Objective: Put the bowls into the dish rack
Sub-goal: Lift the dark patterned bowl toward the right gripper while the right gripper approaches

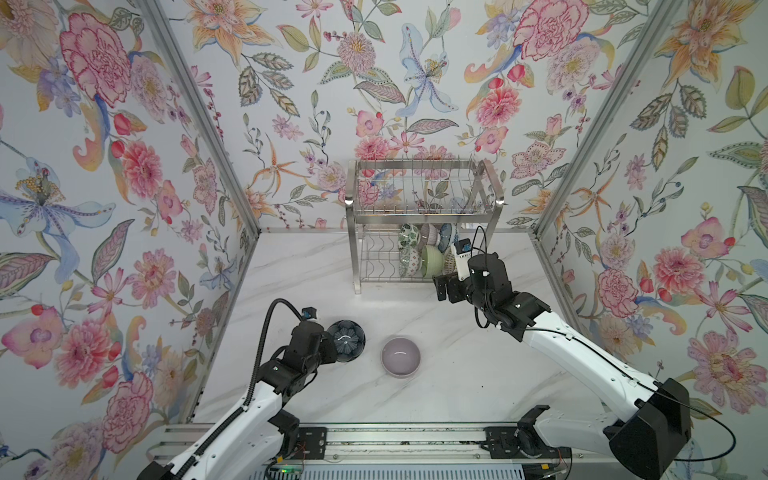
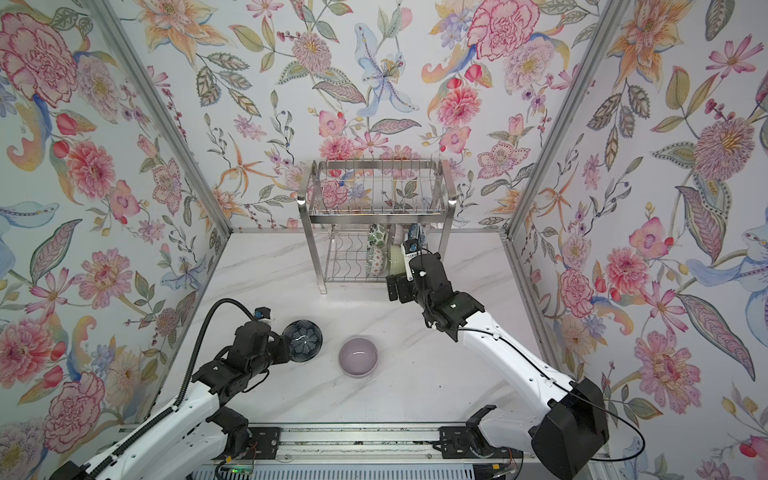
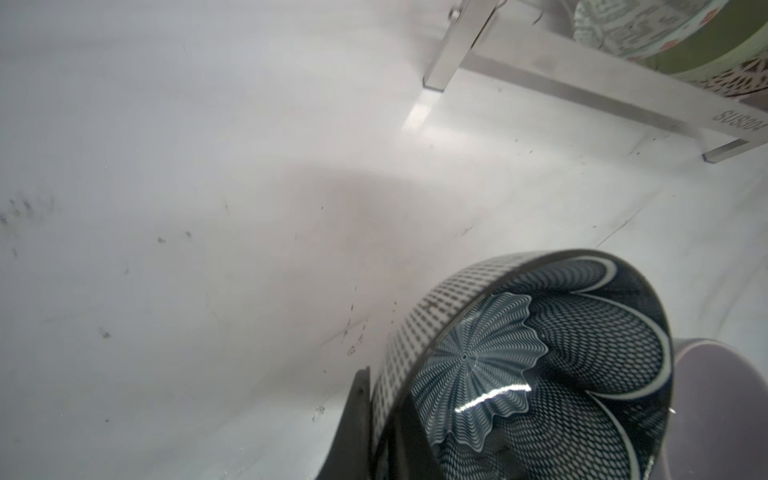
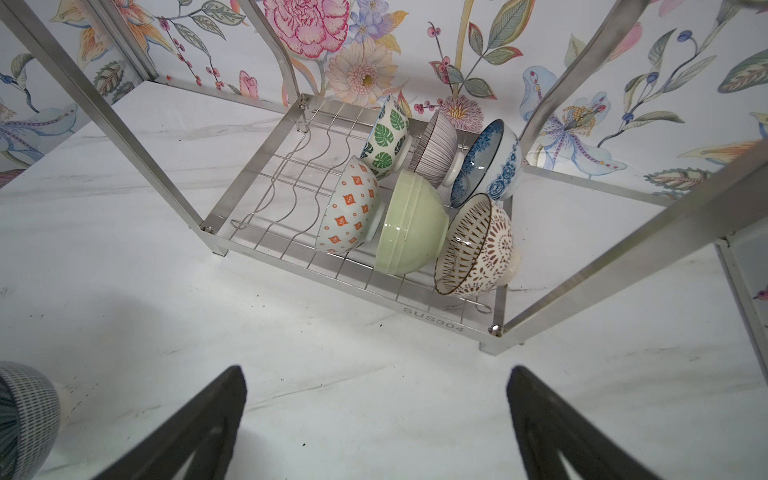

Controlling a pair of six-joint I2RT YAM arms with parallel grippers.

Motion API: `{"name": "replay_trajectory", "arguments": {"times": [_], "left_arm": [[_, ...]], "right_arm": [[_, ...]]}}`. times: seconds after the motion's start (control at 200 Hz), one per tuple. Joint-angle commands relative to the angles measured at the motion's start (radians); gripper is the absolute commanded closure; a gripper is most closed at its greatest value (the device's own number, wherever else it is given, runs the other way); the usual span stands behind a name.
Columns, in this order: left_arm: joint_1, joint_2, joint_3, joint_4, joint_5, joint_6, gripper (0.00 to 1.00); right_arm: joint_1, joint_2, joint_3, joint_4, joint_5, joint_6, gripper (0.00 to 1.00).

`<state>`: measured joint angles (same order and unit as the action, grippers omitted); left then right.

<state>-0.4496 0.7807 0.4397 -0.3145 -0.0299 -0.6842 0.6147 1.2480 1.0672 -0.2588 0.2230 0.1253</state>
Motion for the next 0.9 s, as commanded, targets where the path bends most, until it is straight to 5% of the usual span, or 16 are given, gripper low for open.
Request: {"name": "replay_trajectory", "arguments": {"times": [0.0, 0.515, 0.761, 0.896], "left_arm": [[0.010, -0.013, 0.141, -0.006, -0.041, 0.078, 1.00], [-0.082, 0.345, 0.488, 0.108, -0.041, 0.237, 1.00], [-0.088, 0.457, 0.627, 0.087, 0.072, 0.306, 1.00], [-0.109, 0.454, 0.615, 0.113, 0.000, 0.342, 1.00]], "right_arm": [[-0.003, -0.024, 0.025, -0.018, -0.012, 0.019, 0.01], [0.000, 0.048, 0.121, -0.035, -0.059, 0.009, 0.01], [0.025, 0.061, 0.175, -0.103, -0.132, 0.098, 0.01], [0.074, 0.058, 0.172, -0.129, -0.125, 0.055, 0.01]]}}
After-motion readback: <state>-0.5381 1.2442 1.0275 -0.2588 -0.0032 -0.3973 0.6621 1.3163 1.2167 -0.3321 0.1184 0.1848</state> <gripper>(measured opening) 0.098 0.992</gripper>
